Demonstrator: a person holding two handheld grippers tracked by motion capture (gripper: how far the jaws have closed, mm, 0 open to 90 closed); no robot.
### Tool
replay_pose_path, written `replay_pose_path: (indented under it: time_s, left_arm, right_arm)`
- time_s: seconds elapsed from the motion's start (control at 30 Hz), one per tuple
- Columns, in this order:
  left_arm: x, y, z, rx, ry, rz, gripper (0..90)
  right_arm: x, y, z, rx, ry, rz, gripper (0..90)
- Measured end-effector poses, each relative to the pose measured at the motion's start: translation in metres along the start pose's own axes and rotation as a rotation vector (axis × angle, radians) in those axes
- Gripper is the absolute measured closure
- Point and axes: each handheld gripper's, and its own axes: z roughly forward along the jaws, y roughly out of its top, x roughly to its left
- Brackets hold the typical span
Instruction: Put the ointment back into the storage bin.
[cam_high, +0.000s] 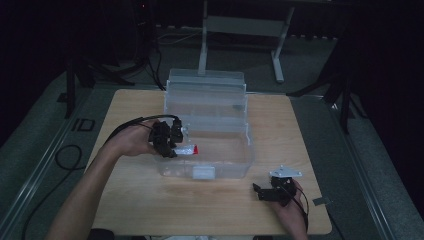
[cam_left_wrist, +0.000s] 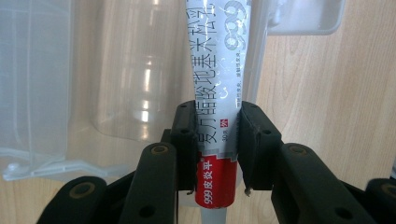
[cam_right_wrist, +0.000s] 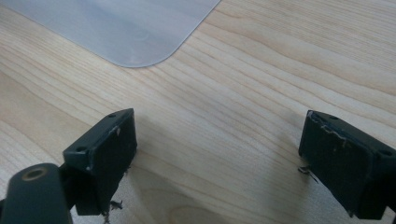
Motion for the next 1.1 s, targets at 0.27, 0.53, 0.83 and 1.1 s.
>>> replay_pose_path:
  time_s: [0.27, 0.53, 0.83, 1.1]
  left_arm:
    - [0.005, 0.000, 0.005, 0.008, -0.019, -0.006, 70.2]
    - [0.007, 0.002, 0.013, 0.028, -0.026, 0.007, 70.1]
    - [0.009, 0.003, 0.017, 0.031, -0.033, 0.002, 70.0]
    - [0.012, 0.003, 0.018, 0.030, -0.044, -0.011, 69.3]
  right_arm:
    - [0.000, 0.000, 0.000, 0.000, 0.000, 0.000, 11.1]
    - [0.000, 0.000, 0.000, 0.000, 0.000, 0.000, 11.1]
    - [0.000, 0.000, 0.000, 0.000, 0.000, 0.000, 11.1]
    - [0.000, 0.000, 0.000, 0.000, 0.000, 0.000, 11.1]
